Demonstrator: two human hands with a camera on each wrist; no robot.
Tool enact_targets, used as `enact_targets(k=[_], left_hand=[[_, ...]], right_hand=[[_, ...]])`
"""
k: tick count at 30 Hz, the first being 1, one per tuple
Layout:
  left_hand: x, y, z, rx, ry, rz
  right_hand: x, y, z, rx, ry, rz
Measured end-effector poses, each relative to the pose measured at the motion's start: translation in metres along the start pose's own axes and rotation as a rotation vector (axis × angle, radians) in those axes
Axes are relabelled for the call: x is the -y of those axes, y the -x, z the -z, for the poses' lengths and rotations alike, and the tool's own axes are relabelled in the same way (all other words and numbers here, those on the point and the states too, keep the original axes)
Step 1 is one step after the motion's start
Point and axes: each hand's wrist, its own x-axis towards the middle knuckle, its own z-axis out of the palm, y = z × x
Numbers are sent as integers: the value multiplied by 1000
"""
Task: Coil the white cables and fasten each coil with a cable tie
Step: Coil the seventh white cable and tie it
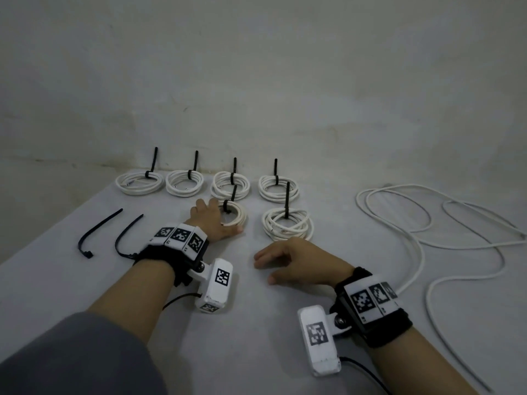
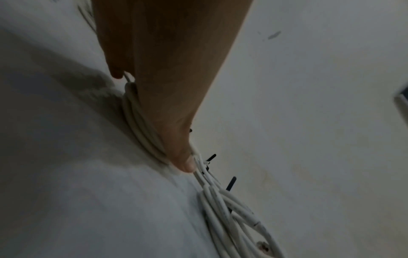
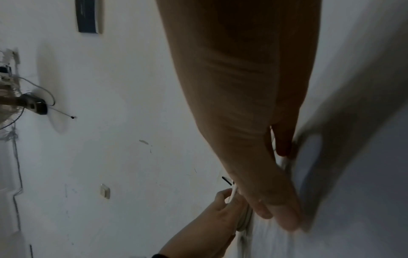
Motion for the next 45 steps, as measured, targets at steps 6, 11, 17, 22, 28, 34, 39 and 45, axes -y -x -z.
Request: enact_targets(k=[6,11,17,22,28,34,39,45], left_hand=[[-28,7,12,-56,-59,-56],[-89,42,19,-222,173,-505],[-168,96,-8,225,39,-697],[-205,126,-41,557,-189,-557],[-218,153,-66,432,-348,-551],[-209,147,-55,424,-94,-487],[-198,154,-24,393,257,-471],[-168,155,2,192,550,-597]], right_hand=[[23,33,31,-150,52,-54],[24,107,86,-150,348,-209],[-3,198,106,-82,544,-632],[-13,219,81,18,460,-791],[-20,216,71,-21,396,-748],[-18,219,77,-200,489,-655],[-6,196,94,-499,618,-172],[24,159,110,-560,426,23]])
